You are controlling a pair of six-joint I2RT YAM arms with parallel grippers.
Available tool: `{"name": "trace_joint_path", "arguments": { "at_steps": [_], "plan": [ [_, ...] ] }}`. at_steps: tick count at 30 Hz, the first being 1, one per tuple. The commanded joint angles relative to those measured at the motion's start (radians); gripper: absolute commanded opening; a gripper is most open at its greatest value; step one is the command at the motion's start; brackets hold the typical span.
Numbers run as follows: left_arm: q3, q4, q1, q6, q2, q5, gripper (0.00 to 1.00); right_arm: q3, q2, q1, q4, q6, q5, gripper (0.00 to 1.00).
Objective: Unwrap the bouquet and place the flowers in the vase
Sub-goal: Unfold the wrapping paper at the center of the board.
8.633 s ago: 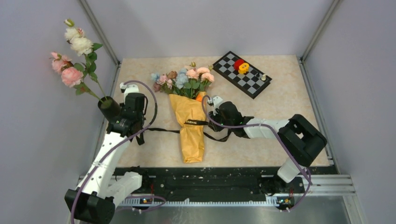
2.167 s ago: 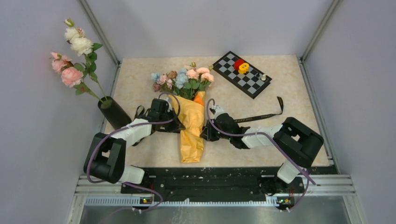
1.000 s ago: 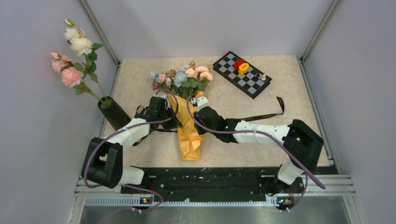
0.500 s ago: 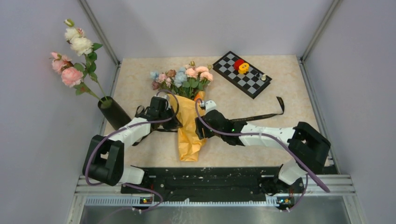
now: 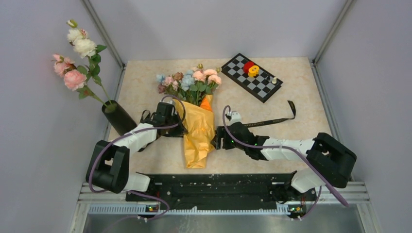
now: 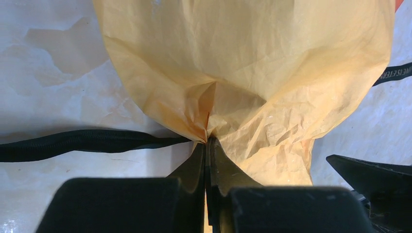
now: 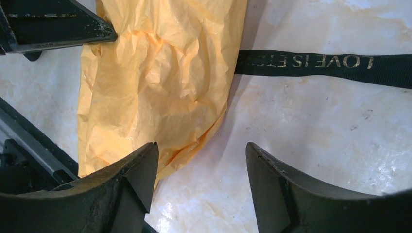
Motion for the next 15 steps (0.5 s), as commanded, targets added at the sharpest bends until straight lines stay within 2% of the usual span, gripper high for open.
{"name": "trace_joint_path", "arguments": {
  "at_steps": [1, 15],
  "plan": [
    [-0.020, 0.020, 0.002, -0.001, -0.015, -0.036, 0.00, -0.015, -0.009, 0.001, 0.130, 0.068, -0.007, 0.66],
    [-0.026, 0.015, 0.006, -0.001, -0.022, -0.037, 0.00, -0.015, 0.102, 0.000, 0.225, 0.123, -0.020, 0.56]
  ]
}}
